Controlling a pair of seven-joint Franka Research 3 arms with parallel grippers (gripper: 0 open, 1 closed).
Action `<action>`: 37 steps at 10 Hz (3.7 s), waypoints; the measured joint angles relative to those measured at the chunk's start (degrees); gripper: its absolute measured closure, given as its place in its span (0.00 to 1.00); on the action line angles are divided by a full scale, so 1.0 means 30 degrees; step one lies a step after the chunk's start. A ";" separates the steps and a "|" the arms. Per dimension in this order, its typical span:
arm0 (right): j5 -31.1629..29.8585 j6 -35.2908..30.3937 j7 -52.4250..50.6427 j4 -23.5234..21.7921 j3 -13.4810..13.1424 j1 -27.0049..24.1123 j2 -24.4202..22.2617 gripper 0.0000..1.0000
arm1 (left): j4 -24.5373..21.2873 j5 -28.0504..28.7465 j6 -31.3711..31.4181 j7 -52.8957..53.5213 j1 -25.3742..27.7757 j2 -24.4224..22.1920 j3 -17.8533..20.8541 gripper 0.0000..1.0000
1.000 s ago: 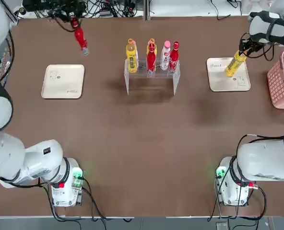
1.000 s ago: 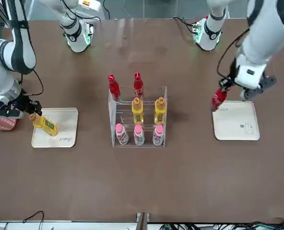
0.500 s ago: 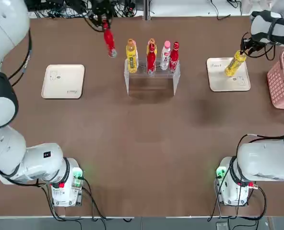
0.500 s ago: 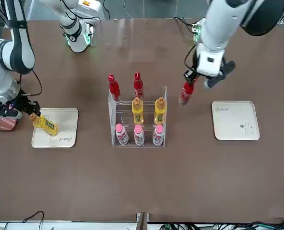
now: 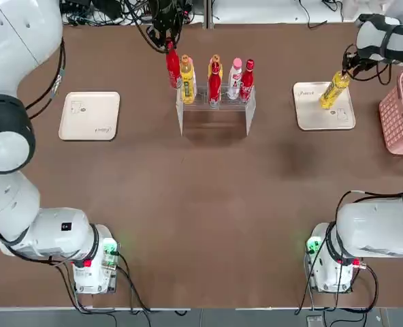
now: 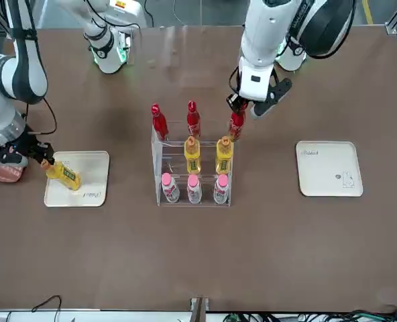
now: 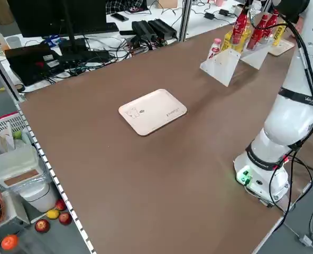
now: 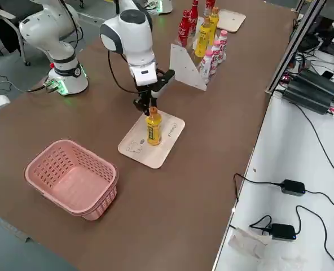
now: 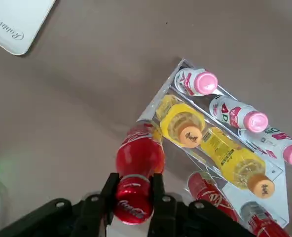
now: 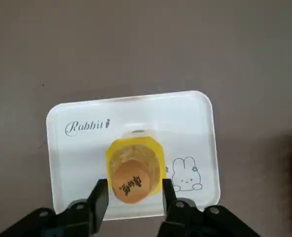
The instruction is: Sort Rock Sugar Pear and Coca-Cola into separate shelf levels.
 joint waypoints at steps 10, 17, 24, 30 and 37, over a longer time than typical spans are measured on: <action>0.0013 0.0082 0.0010 0.0474 0.0043 0.0001 0.0520 0.66 | -0.0125 0.0175 0.0621 -0.2575 -0.1365 0.1232 -0.0012 0.68; 0.0017 -0.5634 -0.0018 0.3888 0.0288 0.0540 0.0588 0.66 | -0.0320 0.0281 0.0934 -0.3140 -0.1404 0.1319 -0.0004 0.68; 0.1325 -1.2918 0.3729 1.1415 0.0502 0.4651 0.0544 0.66 | -0.0808 0.0556 0.1536 -0.3627 -0.1450 0.1844 -0.0037 0.68; 0.2177 -1.3797 0.8170 1.5205 0.0556 0.9935 0.1890 0.66 | -0.0797 0.0848 0.1458 -0.3621 -0.1482 0.1842 -0.0069 0.66; 0.2183 -1.3763 1.1033 1.6616 0.0494 1.3486 0.4852 0.66 | 0.0102 0.1084 0.0814 -0.3491 -0.0873 0.1654 0.0082 0.00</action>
